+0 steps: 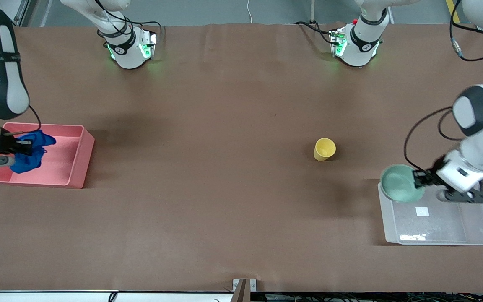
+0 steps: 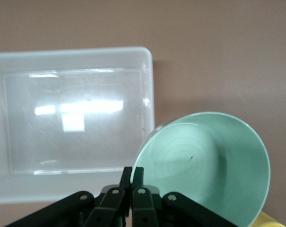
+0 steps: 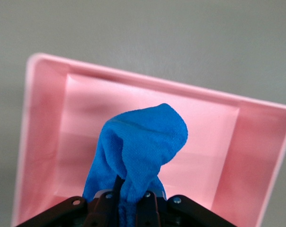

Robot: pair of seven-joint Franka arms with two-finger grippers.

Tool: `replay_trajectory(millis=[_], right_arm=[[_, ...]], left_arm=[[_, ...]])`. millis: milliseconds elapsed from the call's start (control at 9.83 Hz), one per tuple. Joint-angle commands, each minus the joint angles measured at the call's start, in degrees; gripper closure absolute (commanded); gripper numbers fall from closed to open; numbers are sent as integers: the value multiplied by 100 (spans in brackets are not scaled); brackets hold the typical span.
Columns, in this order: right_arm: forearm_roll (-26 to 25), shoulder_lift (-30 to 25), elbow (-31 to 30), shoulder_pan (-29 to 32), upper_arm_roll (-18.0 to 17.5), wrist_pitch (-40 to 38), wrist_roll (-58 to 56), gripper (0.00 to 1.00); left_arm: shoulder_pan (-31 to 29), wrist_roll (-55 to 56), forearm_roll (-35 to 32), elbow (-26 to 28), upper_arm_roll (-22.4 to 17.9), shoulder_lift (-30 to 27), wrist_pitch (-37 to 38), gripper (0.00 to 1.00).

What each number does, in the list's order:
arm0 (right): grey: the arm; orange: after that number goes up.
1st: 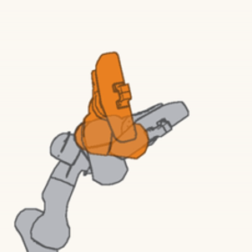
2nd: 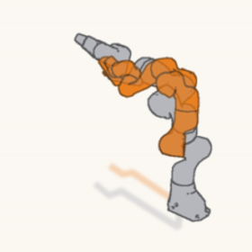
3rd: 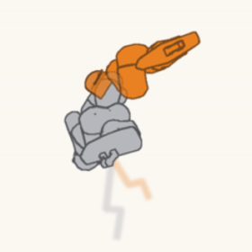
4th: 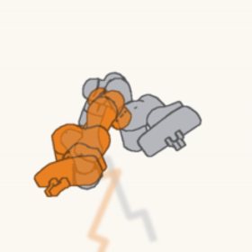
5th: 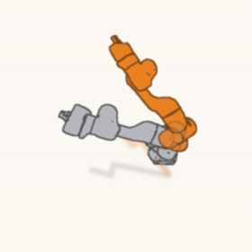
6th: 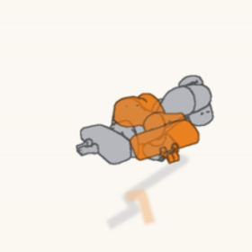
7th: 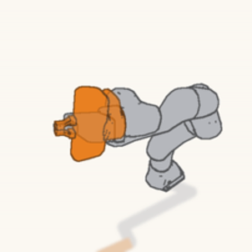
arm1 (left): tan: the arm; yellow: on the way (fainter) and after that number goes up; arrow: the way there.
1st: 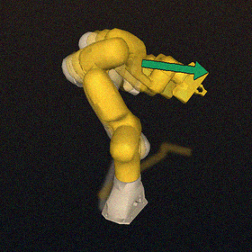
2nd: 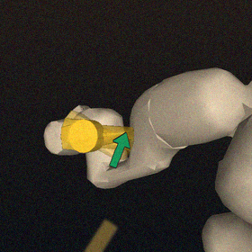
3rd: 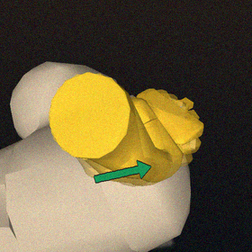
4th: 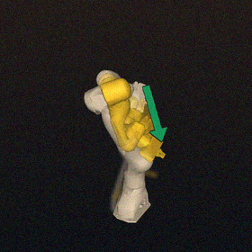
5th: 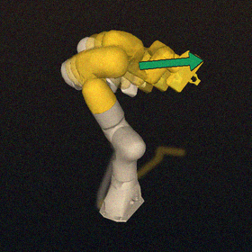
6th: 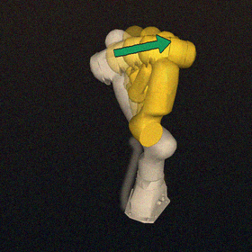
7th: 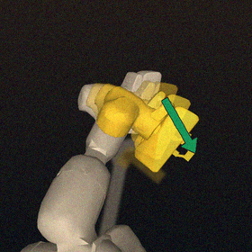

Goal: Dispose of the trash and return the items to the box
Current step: 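Carry the cloth into the pink bin while the left gripper carries the bowl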

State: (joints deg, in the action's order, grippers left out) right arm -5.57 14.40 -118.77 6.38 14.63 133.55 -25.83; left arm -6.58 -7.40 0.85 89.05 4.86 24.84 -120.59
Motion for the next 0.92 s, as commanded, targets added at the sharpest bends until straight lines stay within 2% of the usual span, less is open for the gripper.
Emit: replay_trajectory(millis=[0,102,203,407,610,712,814], right_arm=[[-23,255,-426,83,-4,644,-97,78],[-23,335,-462,74,-4,663,-97,19],[-23,353,-454,66,-4,629,-89,0],[-6,188,-393,31,-4,506,-45,0],[256,-540,193,-74,-65,-805,574,0],[267,-839,544,-162,-205,-1457,1267,0],[267,-1086,887,-137,-519,-2038,1831,0]], left_arm=[[-203,-715,-84,-1490,-29,1510,89,100],[-247,-928,-85,-1791,-143,1837,-33,100],[-256,-921,-93,-1890,-196,2092,-322,100],[-335,-895,-93,-1839,-231,2489,-841,100],[-432,-842,-85,-1707,-232,2631,-956,95],[-441,-833,-76,-1585,-232,2631,-1140,90],[-441,-825,-58,-1409,-232,2631,-1255,87]])
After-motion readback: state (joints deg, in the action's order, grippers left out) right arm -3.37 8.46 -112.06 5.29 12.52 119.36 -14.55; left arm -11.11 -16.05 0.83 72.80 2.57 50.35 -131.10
